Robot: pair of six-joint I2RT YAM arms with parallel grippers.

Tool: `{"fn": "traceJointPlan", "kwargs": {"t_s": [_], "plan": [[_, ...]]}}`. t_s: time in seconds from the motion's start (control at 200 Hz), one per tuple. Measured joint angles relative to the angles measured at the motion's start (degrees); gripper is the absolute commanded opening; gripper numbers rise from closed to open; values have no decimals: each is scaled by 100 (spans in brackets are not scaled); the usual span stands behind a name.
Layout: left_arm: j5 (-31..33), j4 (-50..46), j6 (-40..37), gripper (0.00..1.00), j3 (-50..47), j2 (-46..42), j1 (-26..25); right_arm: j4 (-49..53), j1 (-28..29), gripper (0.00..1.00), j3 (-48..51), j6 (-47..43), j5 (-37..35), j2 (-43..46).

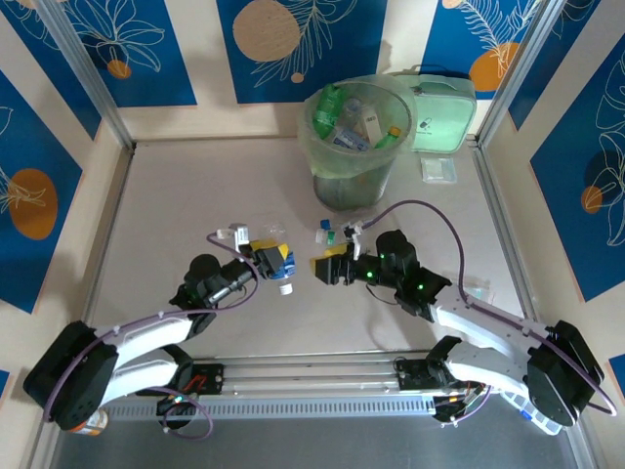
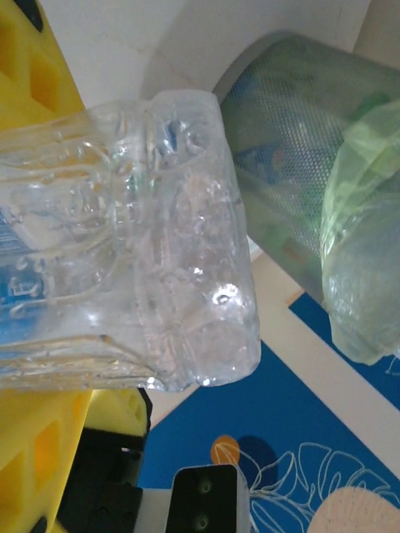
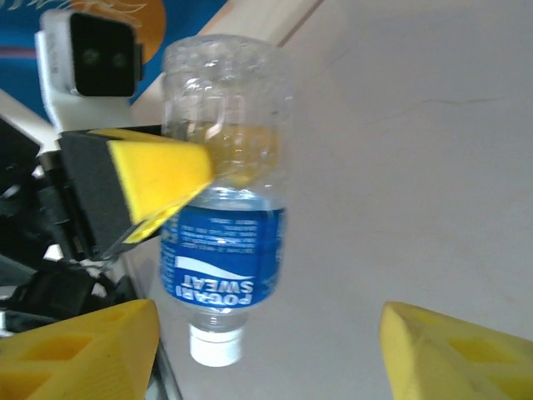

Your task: Put the plastic bottles in the bin

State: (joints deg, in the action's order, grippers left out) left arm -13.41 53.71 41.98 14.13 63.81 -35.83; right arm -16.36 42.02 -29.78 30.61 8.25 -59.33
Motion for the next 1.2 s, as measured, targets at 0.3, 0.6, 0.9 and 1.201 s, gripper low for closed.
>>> {"fn": "traceJointPlan", "kwargs": {"t_s": [0.3, 0.6, 0.9, 1.201], "plan": [[-428, 1097, 350, 55, -76, 234, -4, -420, 295, 89, -74, 33, 625, -212], [-1010, 2105, 732, 54, -44, 876, -181, -973, 330, 89, -90, 278, 1082, -791], [-1209, 2291, 750, 54, 144, 1091, -448, -1624, 249, 72, -9, 546, 1537, -798], [-1204, 2181, 686, 55, 125, 575, -503, -1993, 260, 87, 7, 691, 1729, -765]]}}
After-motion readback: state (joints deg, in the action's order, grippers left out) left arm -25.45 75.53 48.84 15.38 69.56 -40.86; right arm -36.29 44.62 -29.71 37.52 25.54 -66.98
